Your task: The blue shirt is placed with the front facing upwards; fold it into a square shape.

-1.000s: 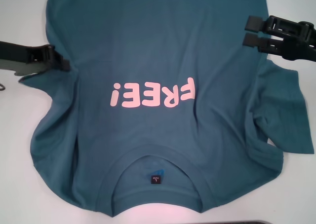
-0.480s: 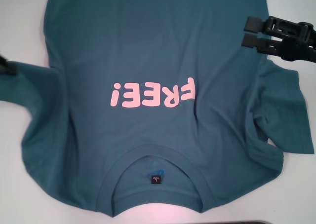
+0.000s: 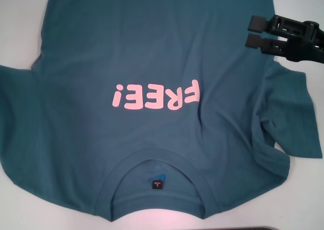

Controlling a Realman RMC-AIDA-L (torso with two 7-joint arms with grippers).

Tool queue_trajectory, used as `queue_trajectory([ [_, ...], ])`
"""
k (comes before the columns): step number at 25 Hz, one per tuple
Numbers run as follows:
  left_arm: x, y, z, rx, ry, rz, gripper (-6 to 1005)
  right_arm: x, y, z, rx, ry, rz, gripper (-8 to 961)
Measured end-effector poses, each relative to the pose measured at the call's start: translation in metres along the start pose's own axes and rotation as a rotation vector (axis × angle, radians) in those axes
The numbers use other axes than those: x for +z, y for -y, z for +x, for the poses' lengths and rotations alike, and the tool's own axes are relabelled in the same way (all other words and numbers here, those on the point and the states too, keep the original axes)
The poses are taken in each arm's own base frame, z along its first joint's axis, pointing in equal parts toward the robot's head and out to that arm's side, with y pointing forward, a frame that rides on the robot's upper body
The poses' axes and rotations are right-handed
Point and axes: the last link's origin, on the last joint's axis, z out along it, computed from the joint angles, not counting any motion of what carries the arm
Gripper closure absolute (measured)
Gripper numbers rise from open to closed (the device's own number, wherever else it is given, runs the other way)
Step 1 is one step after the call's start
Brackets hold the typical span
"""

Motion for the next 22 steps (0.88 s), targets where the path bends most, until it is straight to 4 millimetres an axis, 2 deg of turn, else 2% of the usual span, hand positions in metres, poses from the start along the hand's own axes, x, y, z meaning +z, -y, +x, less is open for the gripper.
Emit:
queue_trajectory([
  [5, 0.003, -0.015, -0.005, 0.015, 0.067, -0.055, 978, -0.001, 0.001, 0.001, 0.003, 0.000, 0.002, 101],
  [11, 0.010, -0.043, -0.020, 0.003, 0.156, -0.149, 977, -0.002, 0.001, 0.001, 0.004, 0.003, 0.007, 101],
  [22, 0.049, -0.089, -0.039, 0.007, 0.283, -0.347, 976, -0.004, 0.003, 0.001, 0.004, 0.007, 0.018, 101],
])
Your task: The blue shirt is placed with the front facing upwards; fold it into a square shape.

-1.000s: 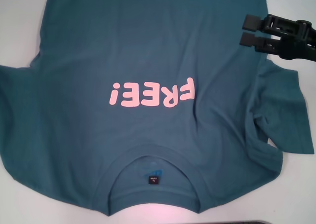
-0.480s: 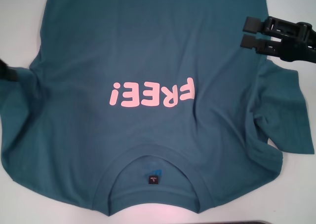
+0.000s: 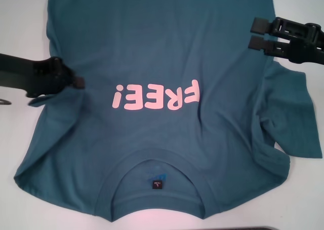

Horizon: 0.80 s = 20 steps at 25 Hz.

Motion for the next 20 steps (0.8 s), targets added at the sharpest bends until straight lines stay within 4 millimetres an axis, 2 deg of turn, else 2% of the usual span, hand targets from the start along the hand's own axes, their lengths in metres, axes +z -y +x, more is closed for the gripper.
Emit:
queue_trajectory([
  [5, 0.004, -0.001, 0.002, 0.028, -0.005, 0.002, 976, 0.000, 0.000, -0.001, -0.001, 0.001, 0.003, 101],
  [11, -0.002, 0.001, 0.005, 0.047, -0.036, 0.032, 778, 0.000, 0.000, -0.001, -0.001, 0.002, 0.004, 101],
  [18, 0.003, -0.017, -0.002, 0.114, 0.018, -0.078, 427, 0.000, 0.000, -0.001, -0.001, 0.002, 0.005, 101],
  [20, 0.000, -0.014, -0.001, 0.109, 0.000, -0.071, 427, -0.001, 0.001, -0.001, -0.001, 0.003, 0.006, 101],
])
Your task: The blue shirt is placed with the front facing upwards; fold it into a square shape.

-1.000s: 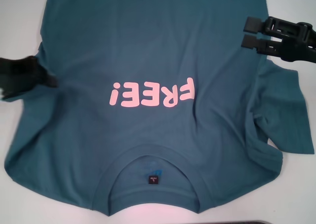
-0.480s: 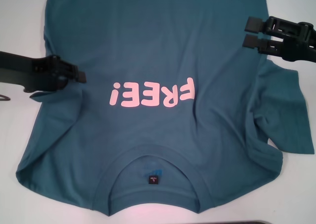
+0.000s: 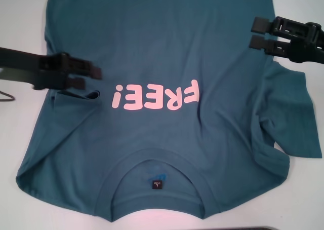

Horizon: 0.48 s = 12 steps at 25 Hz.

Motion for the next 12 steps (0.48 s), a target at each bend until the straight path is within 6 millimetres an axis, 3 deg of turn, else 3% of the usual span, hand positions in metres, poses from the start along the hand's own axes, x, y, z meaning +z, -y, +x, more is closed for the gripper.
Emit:
queue_trajectory([
  [6, -0.029, 0.020, -0.003, 0.010, -0.104, 0.005, 426, -0.001, 0.000, 0.000, -0.009, 0.004, -0.002, 101],
  [12, -0.042, 0.030, -0.006, 0.029, -0.117, 0.013, 426, 0.002, 0.004, 0.002, -0.012, 0.017, 0.017, 101],
])
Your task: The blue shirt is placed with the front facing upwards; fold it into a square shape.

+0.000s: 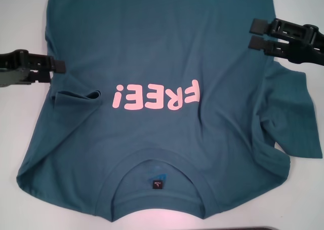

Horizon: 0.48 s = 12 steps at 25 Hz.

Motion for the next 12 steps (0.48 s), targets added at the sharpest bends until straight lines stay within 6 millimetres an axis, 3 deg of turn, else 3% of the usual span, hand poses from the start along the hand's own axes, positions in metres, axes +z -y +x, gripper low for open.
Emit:
queue_trajectory([
  [12, -0.0067, -0.0074, 0.0045, 0.034, -0.042, -0.086, 426, 0.0014, 0.0055, 0.0066, 0.025, 0.017, 0.015, 101],
])
